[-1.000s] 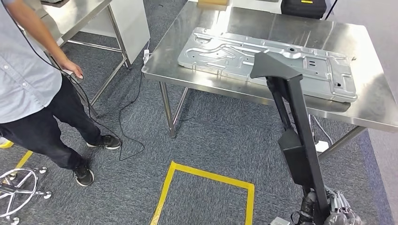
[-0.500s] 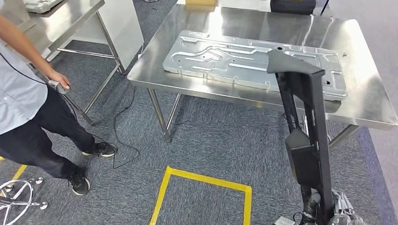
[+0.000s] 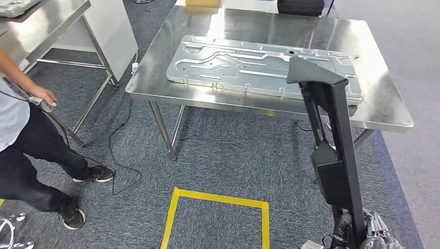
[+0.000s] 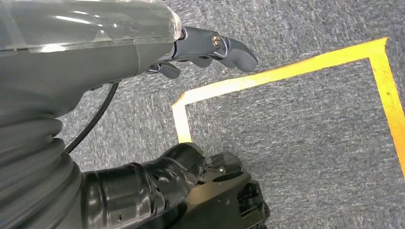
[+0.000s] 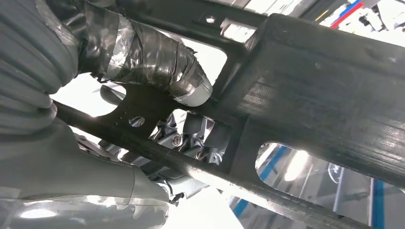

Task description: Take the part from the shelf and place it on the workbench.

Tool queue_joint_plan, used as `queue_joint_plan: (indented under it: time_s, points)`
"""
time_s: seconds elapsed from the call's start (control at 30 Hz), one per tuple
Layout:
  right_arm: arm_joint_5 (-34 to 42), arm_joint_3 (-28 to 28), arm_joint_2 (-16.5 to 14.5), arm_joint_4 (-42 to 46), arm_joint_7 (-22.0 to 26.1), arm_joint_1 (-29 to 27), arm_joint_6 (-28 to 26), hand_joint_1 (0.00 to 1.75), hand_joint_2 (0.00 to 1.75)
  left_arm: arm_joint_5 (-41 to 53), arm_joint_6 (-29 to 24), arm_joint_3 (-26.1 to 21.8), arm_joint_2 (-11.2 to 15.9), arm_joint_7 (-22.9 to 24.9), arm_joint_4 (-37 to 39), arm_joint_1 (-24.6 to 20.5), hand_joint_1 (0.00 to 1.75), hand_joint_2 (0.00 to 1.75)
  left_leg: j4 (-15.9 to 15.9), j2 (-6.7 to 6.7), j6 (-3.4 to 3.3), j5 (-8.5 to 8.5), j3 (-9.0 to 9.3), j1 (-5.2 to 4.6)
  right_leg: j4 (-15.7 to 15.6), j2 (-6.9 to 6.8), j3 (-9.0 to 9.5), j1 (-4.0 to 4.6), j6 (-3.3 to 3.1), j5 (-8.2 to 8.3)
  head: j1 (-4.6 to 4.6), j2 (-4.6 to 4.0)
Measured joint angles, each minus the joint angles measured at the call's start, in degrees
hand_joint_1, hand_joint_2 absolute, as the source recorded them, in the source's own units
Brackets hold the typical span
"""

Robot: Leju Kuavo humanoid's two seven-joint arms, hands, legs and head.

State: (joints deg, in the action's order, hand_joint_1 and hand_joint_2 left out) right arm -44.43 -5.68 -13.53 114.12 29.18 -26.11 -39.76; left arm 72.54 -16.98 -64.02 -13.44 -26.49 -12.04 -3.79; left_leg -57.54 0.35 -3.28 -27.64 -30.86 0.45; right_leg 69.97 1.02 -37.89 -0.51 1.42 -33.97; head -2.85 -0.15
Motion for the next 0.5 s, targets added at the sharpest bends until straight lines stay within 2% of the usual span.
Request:
queue_joint_plan:
  time_s: [0.03, 0.07, 0.1, 0.13, 0.2, 0.23, 0.27, 0.33, 0.4, 0.43, 0.5]
  points:
    - [0.0, 0.0, 0.0, 0.0, 0.0, 0.0, 0.0, 1.75, 1.75, 0.0, 0.0, 0.0, 0.0, 0.0, 0.0, 0.0, 0.00, 1.75, 0.0, 0.47, 0.02, -0.05, -0.03, 0.00, 2.9, -0.24, -1.47, -0.21, 0.27, -1.00, -0.01, 0.00]
    - [0.0, 0.0, 0.0, 0.0, 0.0, -0.1, 0.0, 1.75, 1.75, 0.0, 0.0, 0.0, 0.0, 0.0, 0.0, 0.0, 0.00, 1.75, 0.0, 0.92, 0.08, -0.12, -0.02, 0.02, 4.2, -0.40, -2.16, -0.44, 0.53, -0.99, -0.02, 0.00]
    - [0.0, 0.0, 0.1, 0.0, -0.1, -0.1, 0.0, 1.75, 1.75, 0.0, 0.0, 0.0, 0.0, 0.0, 0.0, 0.1, 0.00, 1.75, -0.1, 1.37, 0.19, -0.21, 0.03, 0.05, 3.5, -0.60, -1.83, -0.67, 0.74, 0.03, -0.02, 0.00]
    - [0.0, 0.0, 0.1, 0.0, -0.1, -0.1, 0.0, 1.75, 1.75, 0.0, 0.1, 0.0, 0.0, 0.0, 0.0, 0.1, 0.00, 1.75, -0.2, 1.78, 0.37, -0.34, 0.11, 0.10, 0.8, -1.00, -0.41, -0.87, 0.90, 1.85, -0.02, 0.00]
    - [0.0, 0.0, 0.2, 0.0, -0.1, 0.0, 0.0, 1.75, 1.75, 0.0, 0.1, 0.0, -0.1, 0.0, 0.0, 0.0, 0.00, 1.75, -0.6, 2.45, 0.99, -0.82, 0.21, 0.00, -6.6, -2.83, 3.34, -0.90, 0.90, 4.93, -0.01, 0.00]
    - [0.0, 0.0, 0.2, 0.0, -0.1, 0.0, 0.0, 1.75, 1.75, 0.0, 0.1, 0.0, -0.1, 0.0, 0.0, 0.0, 0.00, 1.75, -0.9, 2.73, 1.36, -1.09, 0.22, -0.12, -9.0, -3.45, 4.54, -0.82, 0.67, 5.65, 0.02, 0.00]
    - [0.0, 0.0, 0.2, 0.0, -0.1, 0.1, 0.0, 1.75, 1.75, 0.0, 0.2, 0.0, -0.1, 0.0, 0.0, 0.0, 0.00, 1.75, -1.0, 3.00, 1.73, -1.31, 0.24, -0.26, -10.1, -3.76, 5.01, -0.69, 0.38, 5.76, 0.06, 0.00]
    - [0.0, 0.0, 0.2, 0.0, -0.1, 0.0, 0.0, 1.75, 1.75, 0.0, 0.5, 0.0, -0.1, 0.0, 0.0, -0.1, 0.00, 1.75, -1.0, 3.63, 2.37, -1.49, 0.48, -0.29, -10.3, -2.94, 4.86, -0.52, -0.42, 5.77, 0.13, 0.00]
    - [0.0, 0.0, 0.3, 0.0, -0.1, 0.1, 0.0, 1.75, 1.75, 0.0, 0.9, 0.0, -0.1, 0.0, 0.0, -0.2, 0.00, 1.75, -2.0, 3.06, 2.98, -2.48, 0.30, -0.01, -10.6, -2.34, 4.87, -0.58, -1.20, 6.02, 0.13, 0.00]
    - [0.0, 0.0, 0.3, 0.0, -0.2, 0.1, 0.0, 1.75, 1.75, 0.1, 1.1, 0.0, -0.1, -0.1, 0.0, -0.2, 0.00, 1.75, -4.0, 2.27, 3.23, -3.82, -0.53, 0.11, -10.7, -2.11, 4.88, -0.67, -1.55, 6.15, 0.13, 0.00]
    - [0.0, 0.1, 0.3, -0.1, -0.2, 0.2, 0.0, 1.75, 1.75, 0.1, 1.3, 0.0, -0.1, -0.1, 0.0, -0.1, 0.00, 1.75, -10.8, 0.65, 3.47, -7.50, -3.76, 0.19, -10.8, -1.71, 4.82, -0.62, -1.98, 6.18, 0.16, 0.00]
